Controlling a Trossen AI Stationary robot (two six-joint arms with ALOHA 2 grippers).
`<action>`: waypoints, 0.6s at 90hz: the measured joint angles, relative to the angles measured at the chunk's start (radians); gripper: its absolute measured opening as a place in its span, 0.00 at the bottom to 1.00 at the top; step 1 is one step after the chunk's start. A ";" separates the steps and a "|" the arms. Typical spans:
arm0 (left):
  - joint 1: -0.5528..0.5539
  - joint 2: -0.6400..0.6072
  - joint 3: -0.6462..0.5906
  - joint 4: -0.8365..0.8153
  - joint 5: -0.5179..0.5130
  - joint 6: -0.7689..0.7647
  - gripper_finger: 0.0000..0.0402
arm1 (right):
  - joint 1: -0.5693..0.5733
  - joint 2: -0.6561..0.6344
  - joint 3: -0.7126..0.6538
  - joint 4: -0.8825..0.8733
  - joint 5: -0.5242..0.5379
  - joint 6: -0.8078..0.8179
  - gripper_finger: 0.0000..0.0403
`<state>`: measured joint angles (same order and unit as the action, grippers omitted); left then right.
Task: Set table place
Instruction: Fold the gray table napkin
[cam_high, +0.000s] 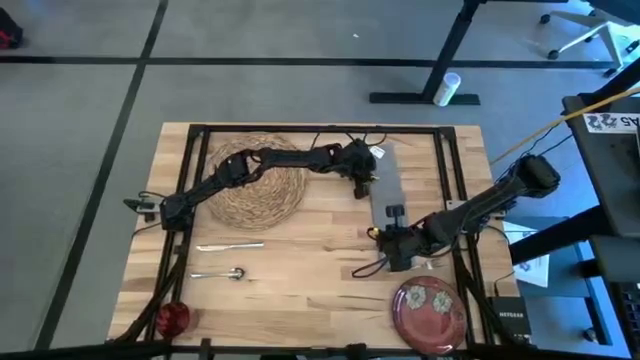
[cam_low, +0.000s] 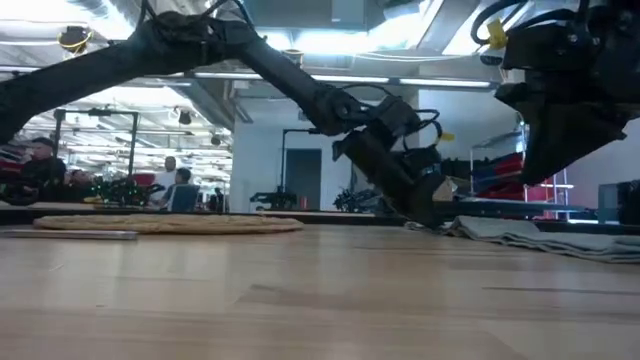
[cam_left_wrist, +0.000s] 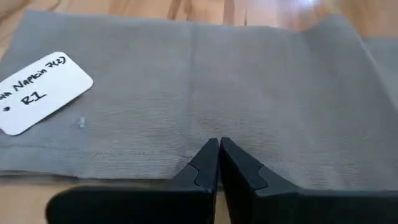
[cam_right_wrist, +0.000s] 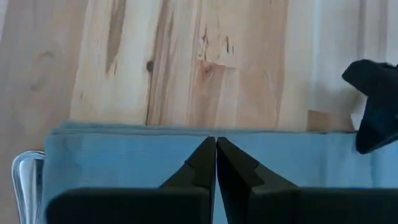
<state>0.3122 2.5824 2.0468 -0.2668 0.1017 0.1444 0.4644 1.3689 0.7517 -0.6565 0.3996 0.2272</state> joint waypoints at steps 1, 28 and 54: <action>-0.001 0.000 0.000 -0.004 -0.005 0.000 0.00 | 0.000 0.000 0.000 0.000 0.000 0.000 0.00; -0.008 -0.027 -0.004 -0.144 -0.060 0.031 0.00 | 0.000 0.000 0.000 -0.013 -0.052 0.003 0.00; -0.002 -0.074 -0.011 -0.229 -0.110 0.070 0.00 | 0.001 0.014 -0.023 -0.066 -0.196 0.055 0.00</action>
<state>0.3105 2.5082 2.0360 -0.4957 -0.0083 0.2139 0.4656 1.3829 0.7282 -0.7228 0.2033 0.2823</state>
